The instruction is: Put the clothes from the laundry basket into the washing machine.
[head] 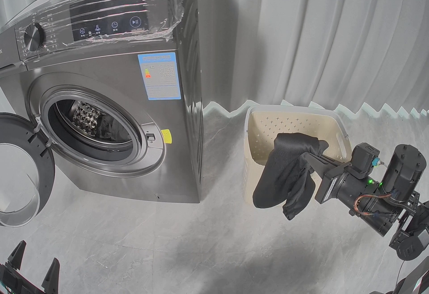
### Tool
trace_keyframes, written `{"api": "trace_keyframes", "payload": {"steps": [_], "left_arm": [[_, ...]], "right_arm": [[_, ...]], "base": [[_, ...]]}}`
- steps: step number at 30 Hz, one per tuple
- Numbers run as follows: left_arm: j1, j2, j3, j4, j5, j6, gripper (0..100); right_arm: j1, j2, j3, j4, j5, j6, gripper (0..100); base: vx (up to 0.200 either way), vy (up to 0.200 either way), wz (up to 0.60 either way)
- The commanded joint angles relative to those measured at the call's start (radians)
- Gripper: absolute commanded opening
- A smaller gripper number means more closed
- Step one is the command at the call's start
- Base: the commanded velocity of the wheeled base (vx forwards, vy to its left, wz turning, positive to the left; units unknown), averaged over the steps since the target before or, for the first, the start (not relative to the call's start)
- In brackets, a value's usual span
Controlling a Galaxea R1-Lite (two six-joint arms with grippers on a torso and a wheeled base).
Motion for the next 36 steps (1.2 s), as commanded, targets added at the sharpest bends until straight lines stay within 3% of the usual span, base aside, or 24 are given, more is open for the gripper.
{"api": "trace_keyframes", "payload": {"steps": [1,14,26,36], "left_arm": [[0.000,-0.015,0.015,0.000,0.001,0.001,100],[0.000,-0.015,0.015,0.000,0.003,0.000,100],[0.000,-0.015,0.015,0.000,0.003,0.000,100],[0.000,-0.015,0.015,0.000,0.003,0.000,100]], "right_arm": [[0.006,-0.002,-0.002,-0.001,0.000,0.001,0],[0.042,-0.016,-0.012,-0.039,0.013,-0.001,0],[0.049,-0.010,-0.016,-0.068,0.016,-0.002,0],[0.045,-0.007,-0.015,-0.067,0.013,-0.001,0]], "base": [[0.000,0.200,0.00],[0.000,0.200,0.00],[0.000,0.000,0.00],[-0.200,0.000,0.00]]}}
